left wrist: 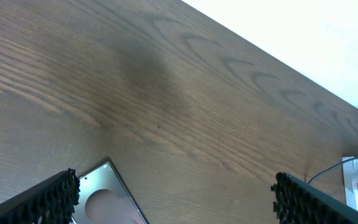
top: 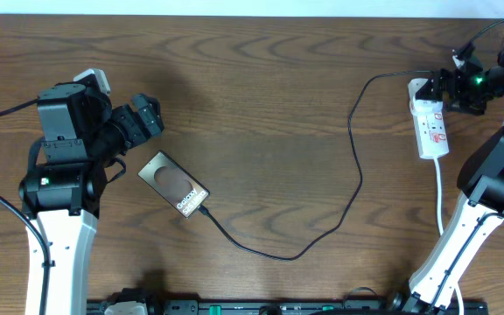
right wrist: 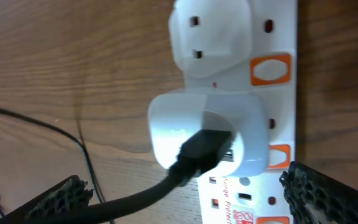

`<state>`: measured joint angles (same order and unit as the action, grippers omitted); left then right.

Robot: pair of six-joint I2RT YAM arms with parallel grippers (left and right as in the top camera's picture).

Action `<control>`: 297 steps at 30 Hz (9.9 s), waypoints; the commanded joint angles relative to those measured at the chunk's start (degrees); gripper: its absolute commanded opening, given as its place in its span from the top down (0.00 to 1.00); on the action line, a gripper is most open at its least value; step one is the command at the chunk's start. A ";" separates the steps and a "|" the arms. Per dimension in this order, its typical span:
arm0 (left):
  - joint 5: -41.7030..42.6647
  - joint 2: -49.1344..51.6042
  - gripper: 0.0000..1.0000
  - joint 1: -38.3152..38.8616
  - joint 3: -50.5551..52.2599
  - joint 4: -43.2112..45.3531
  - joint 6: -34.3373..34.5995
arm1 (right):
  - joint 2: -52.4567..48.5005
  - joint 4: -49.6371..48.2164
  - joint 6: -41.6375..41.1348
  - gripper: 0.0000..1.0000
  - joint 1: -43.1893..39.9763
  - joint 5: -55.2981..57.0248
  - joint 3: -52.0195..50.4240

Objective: Plug charger to phone and switch on socket

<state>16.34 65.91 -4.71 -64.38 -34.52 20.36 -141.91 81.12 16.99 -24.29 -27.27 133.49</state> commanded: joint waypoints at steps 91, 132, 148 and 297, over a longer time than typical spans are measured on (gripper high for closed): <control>-23.47 -52.13 0.02 9.25 46.66 47.93 -1.25 | 28.65 -1.40 -25.31 0.01 0.33 20.94 1.36; -16.57 -65.77 0.02 5.64 64.13 30.27 -18.78 | 28.65 -1.38 -25.31 0.01 0.33 20.94 1.36; -16.57 -65.59 0.02 5.64 64.13 30.29 -18.80 | 28.65 -1.40 -25.31 0.01 0.33 20.94 1.36; -16.57 -65.59 0.02 5.64 64.13 30.29 -18.82 | 141.63 -76.83 -12.00 0.01 22.84 28.37 -133.15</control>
<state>0.12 0.62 1.17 -1.32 -1.96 1.63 -0.69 4.05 4.23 -1.91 0.27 0.38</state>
